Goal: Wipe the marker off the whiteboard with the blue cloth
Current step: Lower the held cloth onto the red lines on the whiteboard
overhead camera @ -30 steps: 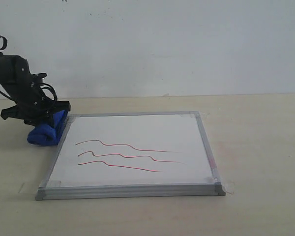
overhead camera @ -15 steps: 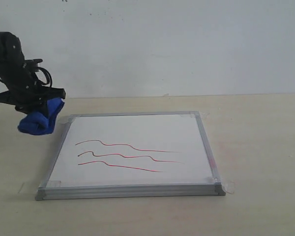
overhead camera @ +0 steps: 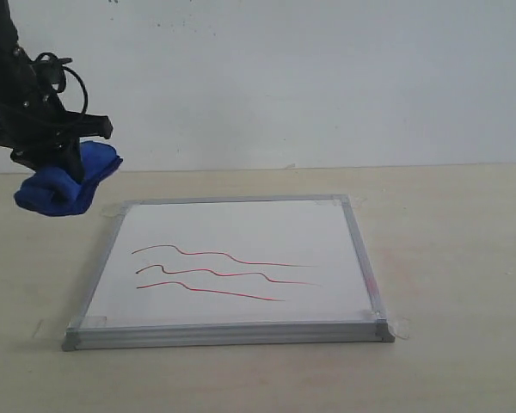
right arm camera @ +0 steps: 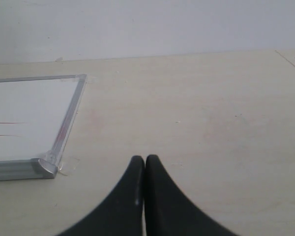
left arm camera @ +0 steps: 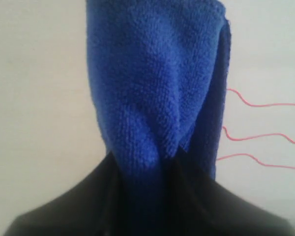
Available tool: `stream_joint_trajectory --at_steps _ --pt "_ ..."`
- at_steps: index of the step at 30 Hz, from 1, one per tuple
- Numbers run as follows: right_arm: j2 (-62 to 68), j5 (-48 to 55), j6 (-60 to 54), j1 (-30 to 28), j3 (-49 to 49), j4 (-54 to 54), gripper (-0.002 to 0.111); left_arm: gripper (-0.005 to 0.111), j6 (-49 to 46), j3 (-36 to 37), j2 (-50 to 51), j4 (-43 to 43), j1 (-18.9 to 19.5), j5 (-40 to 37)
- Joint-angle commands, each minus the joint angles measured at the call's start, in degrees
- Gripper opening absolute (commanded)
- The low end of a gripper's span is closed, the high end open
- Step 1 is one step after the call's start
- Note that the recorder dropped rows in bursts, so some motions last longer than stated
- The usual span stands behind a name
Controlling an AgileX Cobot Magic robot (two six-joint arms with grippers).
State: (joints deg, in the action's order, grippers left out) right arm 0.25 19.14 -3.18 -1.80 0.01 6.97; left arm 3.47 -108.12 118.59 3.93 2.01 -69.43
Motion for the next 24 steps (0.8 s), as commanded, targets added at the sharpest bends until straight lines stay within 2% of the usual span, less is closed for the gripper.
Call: stream_joint_trajectory --at_steps 1,4,5,9,15,18,24 --pt "-0.25 -0.23 -0.09 -0.30 -0.01 -0.04 0.000 0.004 2.11 3.99 -3.28 1.02 -4.66 -0.09" --pt "-0.25 -0.23 -0.09 -0.30 -0.01 -0.04 0.000 0.004 5.67 9.37 -4.59 1.02 -9.44 5.94" --pt "-0.25 -0.23 -0.09 -0.30 -0.01 -0.04 0.000 0.004 6.51 12.16 -4.71 1.02 -11.45 10.48" --pt "-0.25 -0.23 -0.09 -0.30 -0.01 -0.04 0.000 0.004 7.21 19.71 -4.15 1.02 -13.92 25.21" --pt "-0.25 -0.23 -0.09 -0.30 -0.01 -0.04 0.000 0.004 4.96 20.44 2.62 -0.90 -11.20 29.38" --pt "-0.25 -0.23 -0.09 -0.30 -0.01 -0.04 0.000 0.004 4.26 20.44 4.72 -1.93 -8.62 33.39" --pt "-0.25 -0.23 -0.09 -0.30 -0.01 -0.04 0.000 0.004 7.53 20.44 6.38 -1.40 -3.32 29.33"
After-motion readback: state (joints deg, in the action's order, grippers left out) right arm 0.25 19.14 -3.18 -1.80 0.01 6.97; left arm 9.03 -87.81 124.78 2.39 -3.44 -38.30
